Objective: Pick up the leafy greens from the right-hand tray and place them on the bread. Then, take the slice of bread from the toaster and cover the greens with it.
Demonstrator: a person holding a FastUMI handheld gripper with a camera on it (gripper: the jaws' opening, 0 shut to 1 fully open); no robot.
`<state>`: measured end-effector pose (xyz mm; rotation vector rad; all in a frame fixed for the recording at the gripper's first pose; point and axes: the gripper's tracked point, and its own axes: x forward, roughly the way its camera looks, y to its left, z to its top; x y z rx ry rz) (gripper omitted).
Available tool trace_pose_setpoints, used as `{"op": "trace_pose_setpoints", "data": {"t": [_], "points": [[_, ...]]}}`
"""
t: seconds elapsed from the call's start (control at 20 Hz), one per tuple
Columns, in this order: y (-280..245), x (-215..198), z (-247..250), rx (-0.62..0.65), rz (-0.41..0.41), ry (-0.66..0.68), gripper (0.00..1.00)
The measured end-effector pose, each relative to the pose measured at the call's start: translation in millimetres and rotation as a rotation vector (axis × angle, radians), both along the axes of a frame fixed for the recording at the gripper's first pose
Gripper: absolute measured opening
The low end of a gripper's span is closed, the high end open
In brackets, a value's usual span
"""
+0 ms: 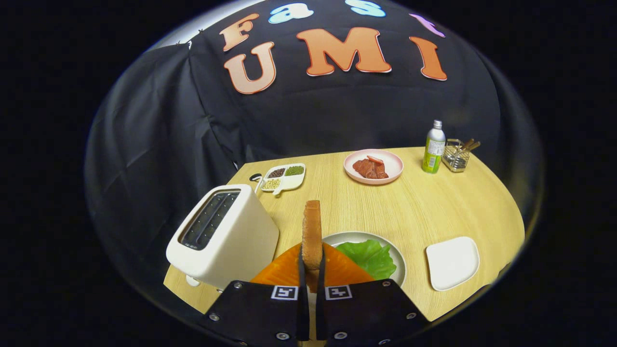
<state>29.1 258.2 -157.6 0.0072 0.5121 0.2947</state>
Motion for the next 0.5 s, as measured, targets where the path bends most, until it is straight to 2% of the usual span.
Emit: {"op": "trace_pose_setpoints", "data": {"t": [0.5], "points": [[-38.7,4.7,-33.7,0.027,-0.027,0.073,0.06]]}}
